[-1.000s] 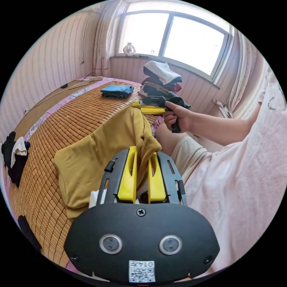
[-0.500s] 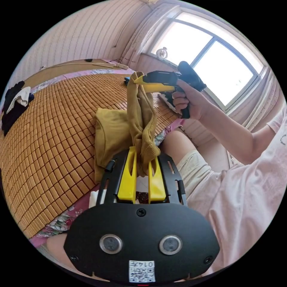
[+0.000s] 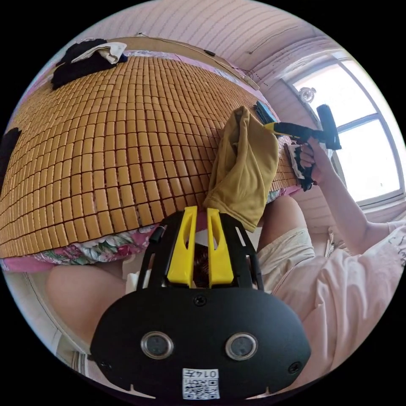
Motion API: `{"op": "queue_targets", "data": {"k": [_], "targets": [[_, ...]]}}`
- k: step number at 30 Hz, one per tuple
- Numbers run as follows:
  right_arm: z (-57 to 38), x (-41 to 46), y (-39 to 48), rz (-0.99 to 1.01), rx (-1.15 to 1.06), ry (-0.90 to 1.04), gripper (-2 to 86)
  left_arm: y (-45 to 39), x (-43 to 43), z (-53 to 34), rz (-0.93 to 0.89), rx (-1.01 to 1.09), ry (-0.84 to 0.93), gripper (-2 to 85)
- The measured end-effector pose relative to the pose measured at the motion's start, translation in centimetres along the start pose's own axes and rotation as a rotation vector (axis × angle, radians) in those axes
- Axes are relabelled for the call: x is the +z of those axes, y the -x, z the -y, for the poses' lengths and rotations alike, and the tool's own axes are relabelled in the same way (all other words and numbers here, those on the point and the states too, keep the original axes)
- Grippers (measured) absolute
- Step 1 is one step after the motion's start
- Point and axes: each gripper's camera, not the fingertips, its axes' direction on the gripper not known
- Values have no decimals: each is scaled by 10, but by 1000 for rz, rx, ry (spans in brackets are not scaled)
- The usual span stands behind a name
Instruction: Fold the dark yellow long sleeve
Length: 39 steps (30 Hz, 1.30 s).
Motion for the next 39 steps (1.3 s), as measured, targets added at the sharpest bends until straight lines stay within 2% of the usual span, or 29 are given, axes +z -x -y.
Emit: {"op": "queue_targets", "data": {"k": [2,4,9,11,13,14,18,21,23,28,30,31,34,37,39], "targets": [[12,12,15,-103,-39,15,0,-4,-15,7,31,45,-80,3],[26,22,25,-87,-61,28,-2,-23,-15,20,17,145,-99,-5],[74,64,34,-210,-36,152,-3,-74,29,64,-80,326,-75,-9],[90,87,30,-249,-25,243,-3,-85,67,80,71,380,20,-10],[97,97,27,-265,-32,279,-4,-80,92,86,154,393,83,-10],[102,100,24,-258,-25,292,-4,-74,94,86,126,395,42,-10],[110,97,16,-227,9,324,-3,-62,92,99,59,337,59,-9],[96,59,23,-191,-42,173,-3,-54,74,110,-15,287,34,-5],[59,6,23,-136,-44,-39,0,-40,54,115,-80,253,-37,10],[-36,-59,-14,-80,115,-217,19,-27,47,135,-49,317,-124,79],[-67,-64,-36,2,198,-228,60,-23,60,151,-50,313,-88,124],[-84,-61,-53,34,285,-216,113,-19,70,164,-56,282,-57,156],[-110,-37,-86,159,453,-141,204,-8,95,193,-81,231,24,171],[-120,-17,-103,267,529,-145,210,-6,121,212,-102,265,155,158],[-126,-19,-111,257,571,-171,181,-2,129,218,-189,285,186,139]]}}
